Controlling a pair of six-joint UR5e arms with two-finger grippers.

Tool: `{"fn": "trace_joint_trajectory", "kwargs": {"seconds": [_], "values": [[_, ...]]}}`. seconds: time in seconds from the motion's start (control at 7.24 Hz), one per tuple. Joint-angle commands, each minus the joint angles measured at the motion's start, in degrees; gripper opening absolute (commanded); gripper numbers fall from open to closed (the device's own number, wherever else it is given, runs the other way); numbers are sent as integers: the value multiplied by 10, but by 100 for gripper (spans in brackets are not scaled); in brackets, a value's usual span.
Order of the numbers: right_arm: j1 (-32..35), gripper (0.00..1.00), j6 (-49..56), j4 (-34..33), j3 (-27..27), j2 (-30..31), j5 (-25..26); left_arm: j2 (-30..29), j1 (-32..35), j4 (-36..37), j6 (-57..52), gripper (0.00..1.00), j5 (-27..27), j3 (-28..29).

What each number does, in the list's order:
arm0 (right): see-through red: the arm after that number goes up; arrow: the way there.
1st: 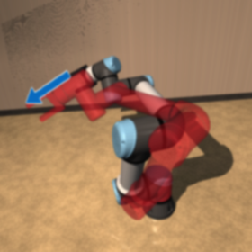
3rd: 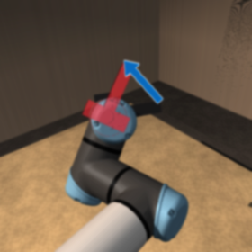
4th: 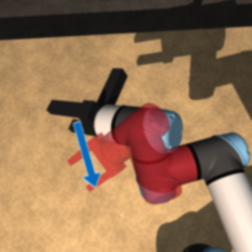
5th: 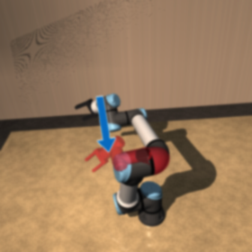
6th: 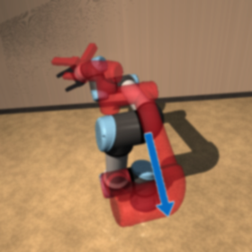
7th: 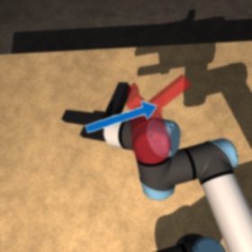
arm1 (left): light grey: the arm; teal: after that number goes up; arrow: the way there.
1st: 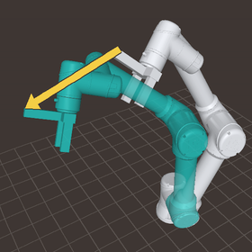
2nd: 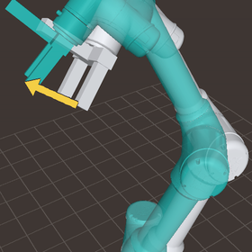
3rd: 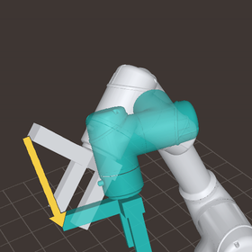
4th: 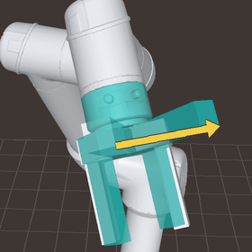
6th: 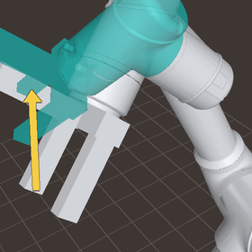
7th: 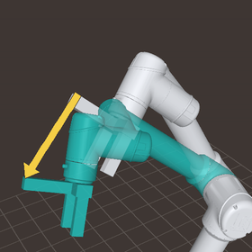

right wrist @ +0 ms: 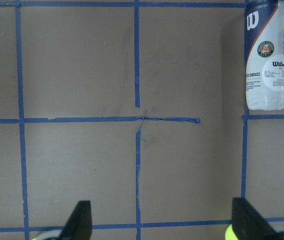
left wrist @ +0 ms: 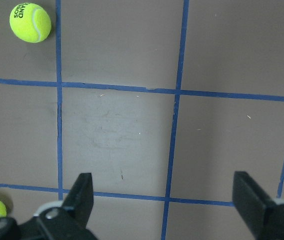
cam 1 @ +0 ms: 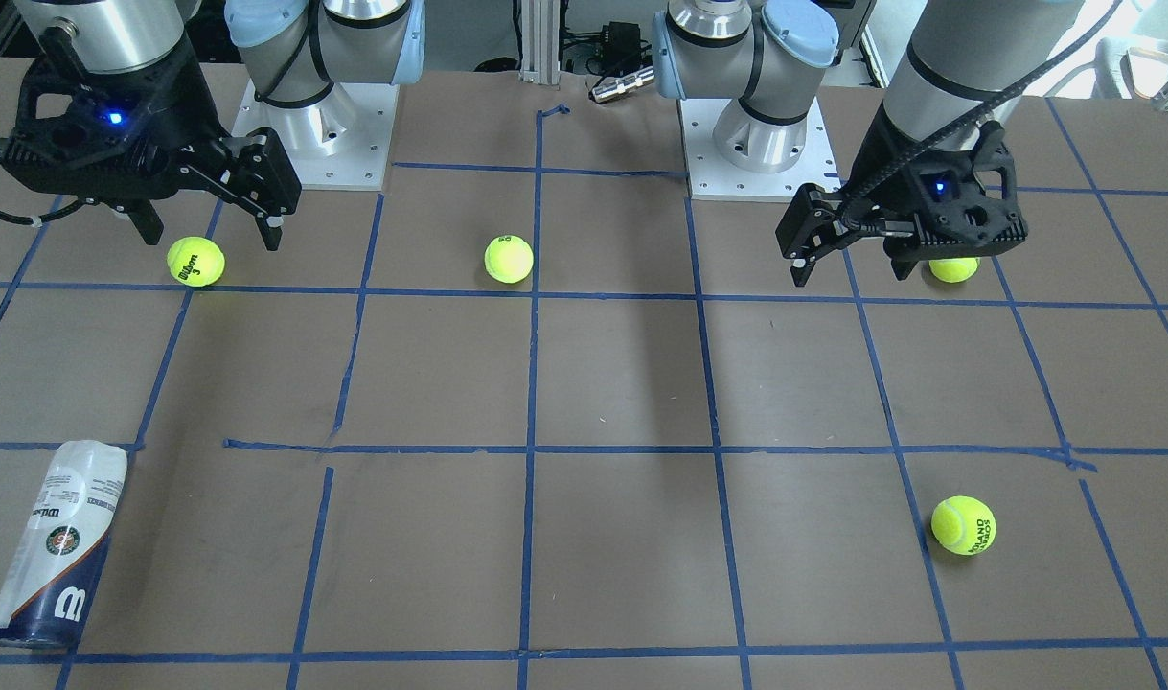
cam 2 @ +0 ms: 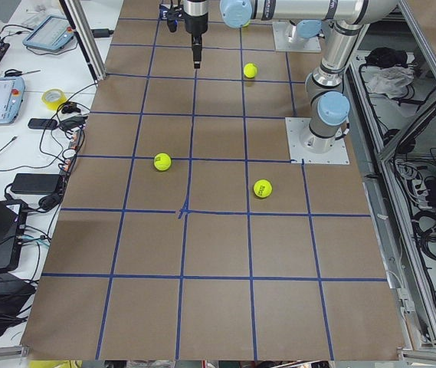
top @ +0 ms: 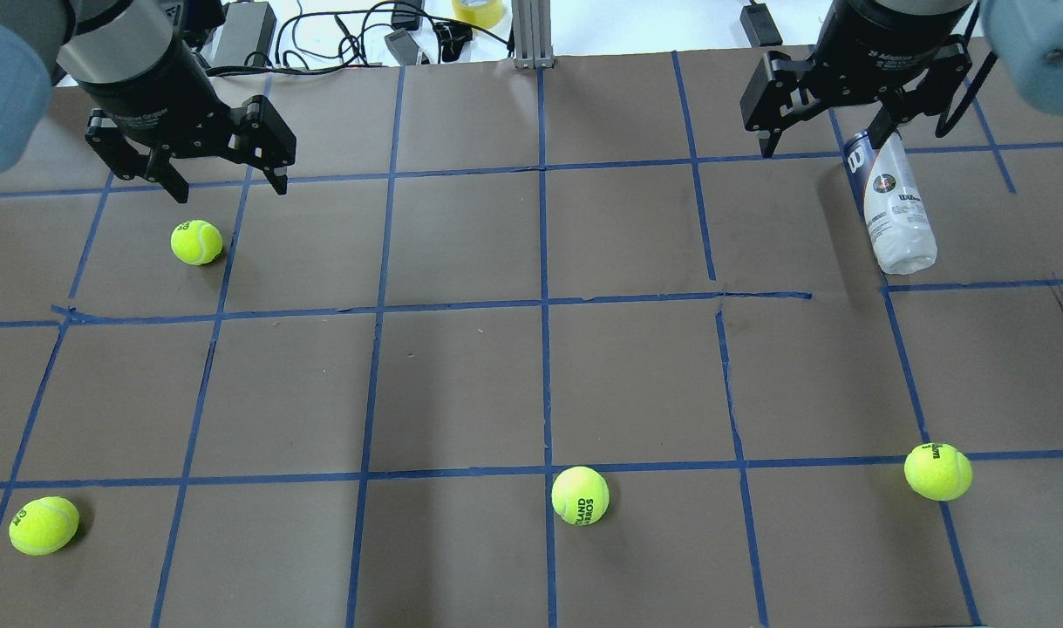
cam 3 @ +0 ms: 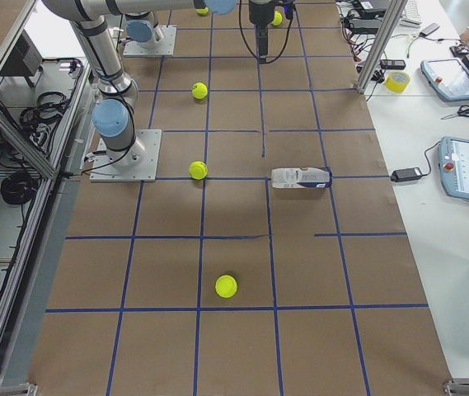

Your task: Lift up tennis ball bucket

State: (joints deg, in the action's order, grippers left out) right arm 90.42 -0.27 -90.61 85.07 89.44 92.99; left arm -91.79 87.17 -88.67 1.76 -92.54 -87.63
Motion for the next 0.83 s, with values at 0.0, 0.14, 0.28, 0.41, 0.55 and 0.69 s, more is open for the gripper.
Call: {"fn": "trace_joint_trajectory", "kwargs": {"seconds": [0.0, 0.14, 0.28, 0.41, 0.55, 0.69], "values": [[0, 100, 1, 1, 0, -1, 2, 6, 0, -4, 0, 100, -1, 0], [-1, 100, 1, 2, 0, -1, -3, 6, 0, -4, 0, 100, 0, 0], [0, 100, 2, 2, 1, -1, -2, 6, 0, -5, 1, 100, -3, 1], [-1, 100, 2, 2, 3, -1, 3, 6, 0, -5, 1, 100, -3, 1], [-1, 100, 1, 3, 1, -1, 4, 6, 0, -5, 1, 100, -1, 3], [-2, 100, 2, 3, -1, -1, 4, 10, 1, -5, 1, 100, -2, 3]]}}
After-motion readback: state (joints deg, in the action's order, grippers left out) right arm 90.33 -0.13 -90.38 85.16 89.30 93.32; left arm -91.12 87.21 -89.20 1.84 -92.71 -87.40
